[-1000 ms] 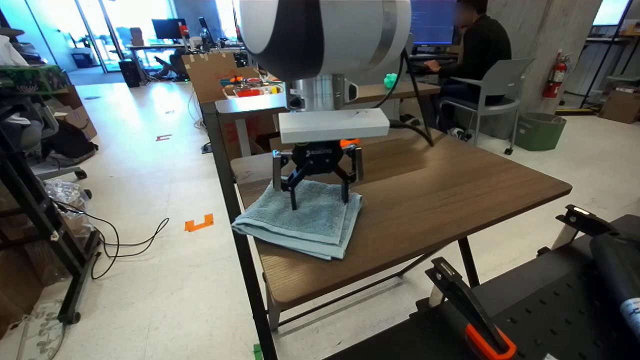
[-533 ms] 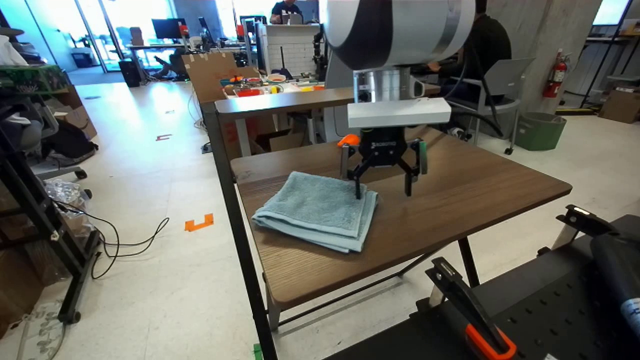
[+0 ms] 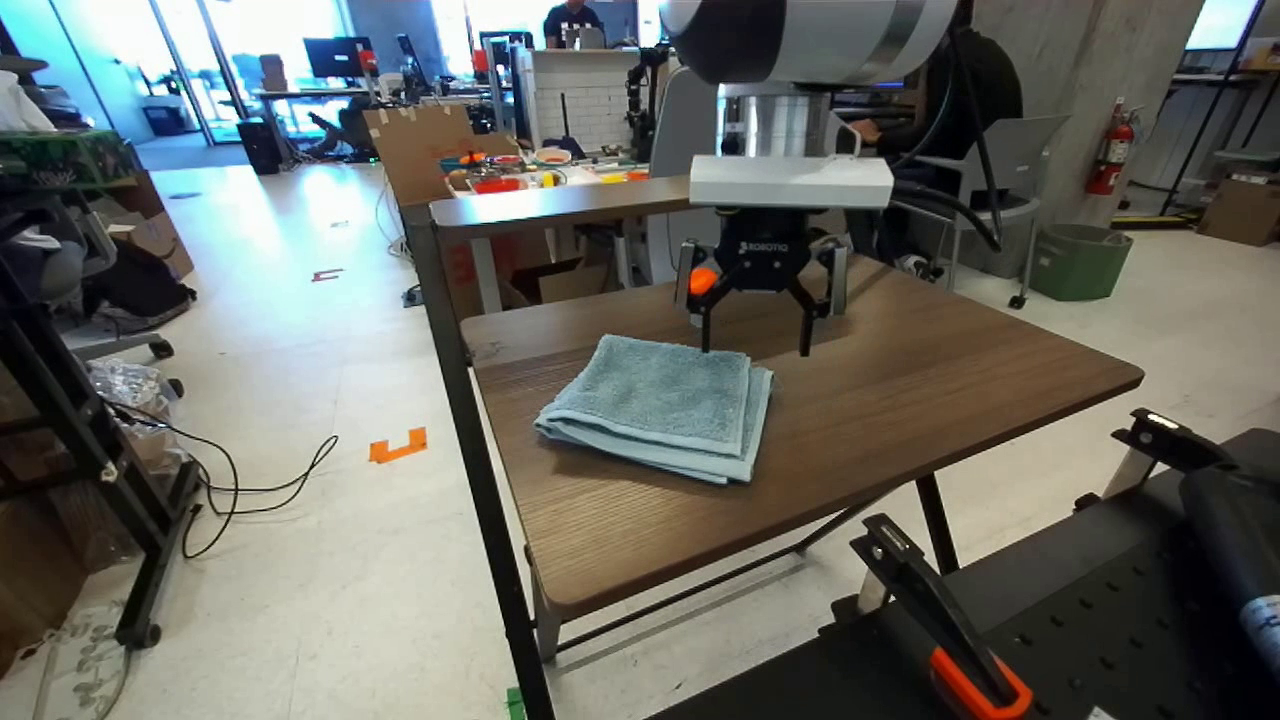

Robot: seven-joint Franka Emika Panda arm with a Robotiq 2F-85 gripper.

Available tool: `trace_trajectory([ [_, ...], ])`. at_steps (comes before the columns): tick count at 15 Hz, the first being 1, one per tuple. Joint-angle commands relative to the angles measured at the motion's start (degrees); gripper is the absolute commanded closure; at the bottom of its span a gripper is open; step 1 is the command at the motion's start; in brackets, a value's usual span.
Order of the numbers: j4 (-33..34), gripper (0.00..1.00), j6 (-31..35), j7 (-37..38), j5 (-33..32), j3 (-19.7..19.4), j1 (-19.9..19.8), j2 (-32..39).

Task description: Wipe the table with the towel

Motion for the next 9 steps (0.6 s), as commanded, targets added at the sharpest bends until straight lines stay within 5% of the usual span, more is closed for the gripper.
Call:
trace_trajectory([
  [1,-2.8,0.00,3.3,-0.1,2.2,2.1,0.3,-4.7],
  [4,0.8,0.00,6.2,1.4,3.8,3.8,1.5,-1.6],
  [9,7.3,0.00,1.5,7.7,2.2,2.8,5.7,7.1],
])
